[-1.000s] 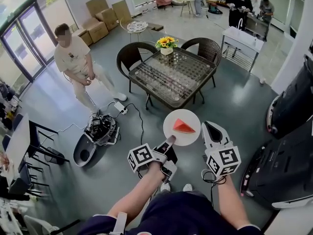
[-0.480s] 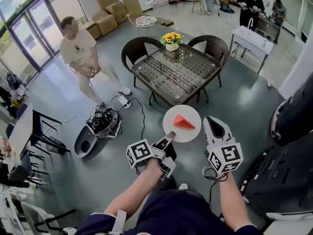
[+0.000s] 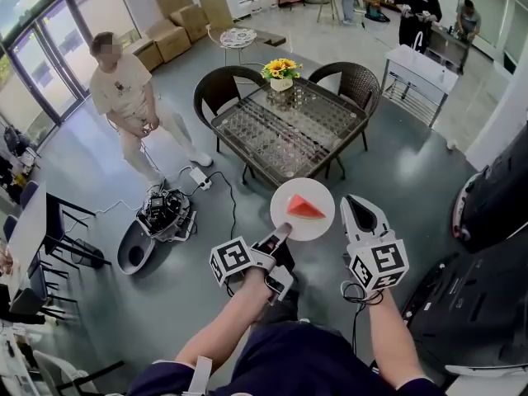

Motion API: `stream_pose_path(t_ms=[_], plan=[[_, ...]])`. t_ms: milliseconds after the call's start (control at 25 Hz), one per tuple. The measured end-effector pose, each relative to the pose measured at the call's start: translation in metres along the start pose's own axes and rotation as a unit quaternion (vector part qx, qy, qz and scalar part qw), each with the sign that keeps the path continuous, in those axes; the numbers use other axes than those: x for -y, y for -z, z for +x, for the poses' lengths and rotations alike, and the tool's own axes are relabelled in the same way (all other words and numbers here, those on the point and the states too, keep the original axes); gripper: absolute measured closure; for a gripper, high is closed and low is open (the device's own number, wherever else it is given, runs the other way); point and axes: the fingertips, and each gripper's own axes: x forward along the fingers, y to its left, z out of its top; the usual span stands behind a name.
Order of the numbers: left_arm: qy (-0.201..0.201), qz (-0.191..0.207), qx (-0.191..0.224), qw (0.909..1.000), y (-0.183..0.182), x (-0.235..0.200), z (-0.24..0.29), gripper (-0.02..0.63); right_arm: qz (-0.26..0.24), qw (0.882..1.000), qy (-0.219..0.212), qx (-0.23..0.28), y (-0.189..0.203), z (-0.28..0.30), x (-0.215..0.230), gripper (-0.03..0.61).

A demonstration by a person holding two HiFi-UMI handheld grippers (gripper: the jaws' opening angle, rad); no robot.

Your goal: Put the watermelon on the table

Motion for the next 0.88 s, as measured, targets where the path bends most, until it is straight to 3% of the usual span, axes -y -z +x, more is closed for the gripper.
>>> stream_pose_path(t_ms=[440, 880], plan=[[-0.005, -0.008, -0.023, 0.9997, -0.064, -0.011, 0.072, 0.6, 0.004, 1.0, 0.017, -0.015, 0.005, 0.086, 0.044, 0.575], [-0.007, -0.012, -0.052, 0.9986, -0.158, -0.015, 0.156, 0.6, 0.017, 0.998, 0.043, -0.032, 0.009, 0.202, 0.09, 0.575]])
